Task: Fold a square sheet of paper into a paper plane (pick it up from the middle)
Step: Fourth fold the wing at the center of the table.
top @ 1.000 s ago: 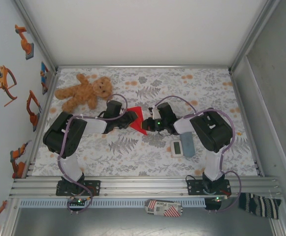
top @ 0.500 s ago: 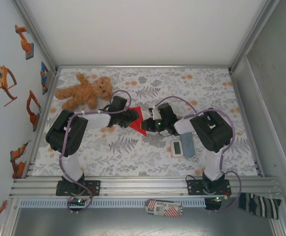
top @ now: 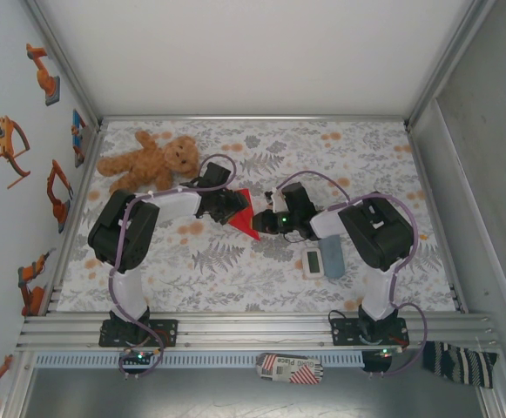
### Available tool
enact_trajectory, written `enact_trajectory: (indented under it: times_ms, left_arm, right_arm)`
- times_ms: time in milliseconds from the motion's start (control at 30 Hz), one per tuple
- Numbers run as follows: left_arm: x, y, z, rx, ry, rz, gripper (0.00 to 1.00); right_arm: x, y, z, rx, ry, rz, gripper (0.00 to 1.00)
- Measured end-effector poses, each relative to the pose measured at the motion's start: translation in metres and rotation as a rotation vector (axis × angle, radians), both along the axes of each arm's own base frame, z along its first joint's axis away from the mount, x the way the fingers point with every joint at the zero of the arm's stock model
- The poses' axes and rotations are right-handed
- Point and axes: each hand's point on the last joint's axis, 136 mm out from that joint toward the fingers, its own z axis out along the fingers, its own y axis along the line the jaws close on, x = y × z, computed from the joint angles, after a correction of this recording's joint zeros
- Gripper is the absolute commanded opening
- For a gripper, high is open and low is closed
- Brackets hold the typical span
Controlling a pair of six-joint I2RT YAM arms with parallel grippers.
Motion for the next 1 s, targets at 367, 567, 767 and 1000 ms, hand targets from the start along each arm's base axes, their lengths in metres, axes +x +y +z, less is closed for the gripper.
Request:
enact_trajectory:
  times_ms: [367, 567, 767, 1000]
  left_arm:
    - [0.0, -0.0005, -0.0002, 0.006, 0.009, -0.001, 0.55]
    - [0.0001, -0.0006, -0.0002, 0.007, 0.011, -0.001, 0.55]
    - [0.0001, -0.0006, -0.0001, 0.008, 0.012, -0.001, 0.55]
    - [-0.0002, -0.0009, -0.0007, 0.009, 0.017, -0.003, 0.55]
  right_arm:
    - [0.0006, -0.0063, -0.0033, -0.003, 0.03, -0.004, 0.12]
    - [0.0008, -0.0067, -0.0046, 0.003, 0.046, 0.003, 0.11]
    - [0.0003, -0.0056, -0.004, 0.02, 0.066, 0.02, 0.13]
    - [0.0, -0.0047, -0.0038, 0.041, 0.089, 0.041, 0.11]
